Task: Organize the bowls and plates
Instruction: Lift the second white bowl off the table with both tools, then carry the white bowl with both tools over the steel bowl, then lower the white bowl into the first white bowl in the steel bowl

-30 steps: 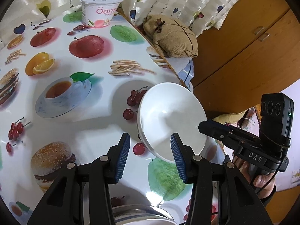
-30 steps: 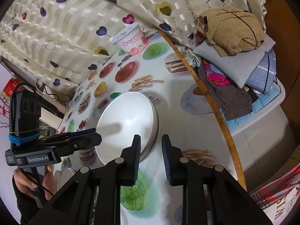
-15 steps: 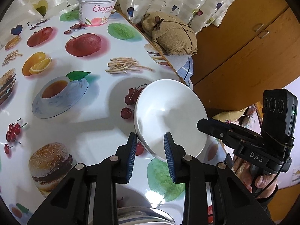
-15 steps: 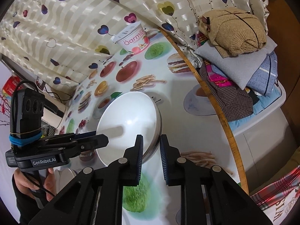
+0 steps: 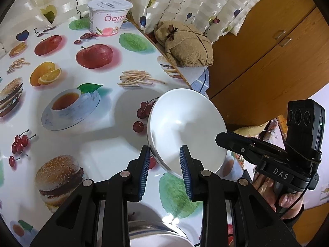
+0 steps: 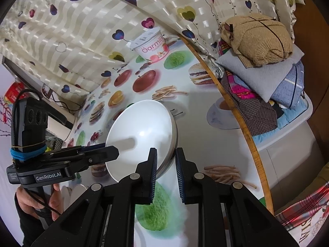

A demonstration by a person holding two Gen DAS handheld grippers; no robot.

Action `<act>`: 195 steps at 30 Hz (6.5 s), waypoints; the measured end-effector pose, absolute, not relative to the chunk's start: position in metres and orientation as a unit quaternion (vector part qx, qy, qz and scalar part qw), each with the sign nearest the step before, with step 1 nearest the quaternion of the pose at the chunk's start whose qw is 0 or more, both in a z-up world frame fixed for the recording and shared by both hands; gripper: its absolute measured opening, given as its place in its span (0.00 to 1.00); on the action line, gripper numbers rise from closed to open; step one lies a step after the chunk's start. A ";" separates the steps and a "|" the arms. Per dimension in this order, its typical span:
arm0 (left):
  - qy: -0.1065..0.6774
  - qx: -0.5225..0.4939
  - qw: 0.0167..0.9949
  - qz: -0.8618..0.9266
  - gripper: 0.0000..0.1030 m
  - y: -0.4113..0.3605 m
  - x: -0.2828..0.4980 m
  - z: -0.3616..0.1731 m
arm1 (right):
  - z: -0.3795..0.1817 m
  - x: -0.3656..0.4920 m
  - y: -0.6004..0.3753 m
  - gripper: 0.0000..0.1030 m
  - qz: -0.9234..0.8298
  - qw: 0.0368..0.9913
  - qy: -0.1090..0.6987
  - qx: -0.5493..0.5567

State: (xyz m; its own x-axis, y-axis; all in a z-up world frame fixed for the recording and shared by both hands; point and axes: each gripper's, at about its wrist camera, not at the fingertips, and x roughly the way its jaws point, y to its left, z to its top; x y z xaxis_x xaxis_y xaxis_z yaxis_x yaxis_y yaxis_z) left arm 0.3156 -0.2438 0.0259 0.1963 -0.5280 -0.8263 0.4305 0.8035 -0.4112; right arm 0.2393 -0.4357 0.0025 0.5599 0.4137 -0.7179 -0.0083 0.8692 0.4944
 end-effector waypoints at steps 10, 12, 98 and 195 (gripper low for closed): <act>0.534 -0.046 0.785 -0.311 0.30 -0.228 0.299 0.051 | 0.031 0.226 -0.423 0.17 0.131 0.865 0.438 0.209; 0.530 -0.047 0.788 -0.311 0.30 -0.224 0.296 0.056 | 0.037 0.224 -0.419 0.17 0.133 0.866 0.435 0.207; 0.446 -0.104 0.852 -0.254 0.30 -0.084 0.141 0.054 | 0.037 0.118 -0.343 0.39 0.193 0.869 0.420 0.179; 0.468 -0.202 0.829 -0.229 0.27 -0.076 0.147 -0.025 | -0.039 0.129 -0.347 0.11 0.225 0.825 0.457 0.244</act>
